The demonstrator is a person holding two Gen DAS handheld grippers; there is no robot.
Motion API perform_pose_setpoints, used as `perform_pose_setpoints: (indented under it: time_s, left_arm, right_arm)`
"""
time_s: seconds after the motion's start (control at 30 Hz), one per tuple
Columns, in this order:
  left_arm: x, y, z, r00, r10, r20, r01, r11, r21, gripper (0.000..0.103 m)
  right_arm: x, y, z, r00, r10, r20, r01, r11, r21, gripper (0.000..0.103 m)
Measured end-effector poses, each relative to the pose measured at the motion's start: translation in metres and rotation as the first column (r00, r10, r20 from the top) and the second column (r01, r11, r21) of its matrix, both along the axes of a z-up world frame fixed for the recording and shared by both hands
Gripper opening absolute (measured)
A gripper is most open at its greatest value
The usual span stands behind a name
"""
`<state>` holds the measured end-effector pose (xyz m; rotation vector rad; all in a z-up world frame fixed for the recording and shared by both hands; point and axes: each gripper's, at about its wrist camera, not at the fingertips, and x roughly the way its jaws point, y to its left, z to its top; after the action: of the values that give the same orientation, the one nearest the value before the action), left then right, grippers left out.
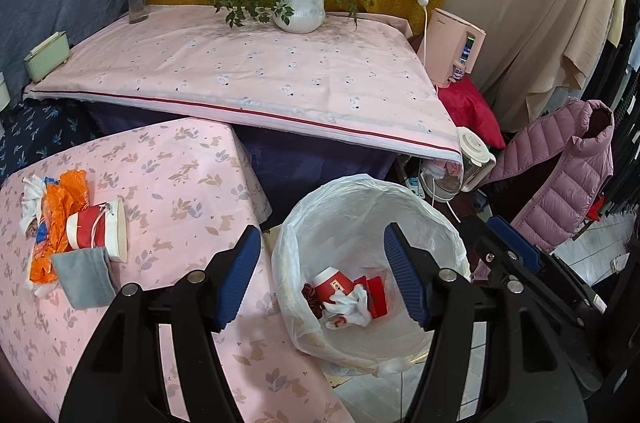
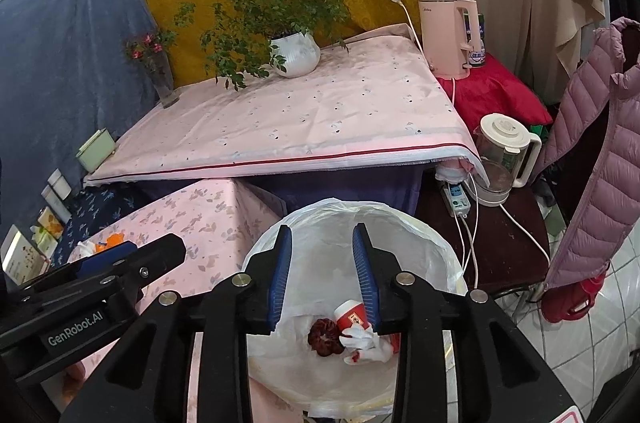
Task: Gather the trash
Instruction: 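Open both tools to drop the scrunchie and glove into the bin, then move both open tools back to the remaining pile on the table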
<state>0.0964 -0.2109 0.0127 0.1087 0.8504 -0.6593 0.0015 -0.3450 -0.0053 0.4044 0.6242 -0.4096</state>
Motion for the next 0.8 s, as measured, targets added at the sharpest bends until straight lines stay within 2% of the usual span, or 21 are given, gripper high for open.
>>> perform_pose_setpoints:
  time_s: [0.4, 0.8]
  left_arm:
    - [0.007, 0.03, -0.001, 0.998, 0.066, -0.011, -0.067, 0.998, -0.017, 0.065]
    - [0.029, 0.084, -0.01, 0.981, 0.188, -0.047, -0.189, 0.982, -0.024, 0.066]
  right_arm:
    - [0.008, 0.026, 0.009, 0.999, 0.049, 0.002, -0.049, 0.998, -0.027, 0.041]
    - [0.031, 0.069, 0.012, 0.988, 0.151, -0.014, -0.152, 0.987, -0.044, 0.046]
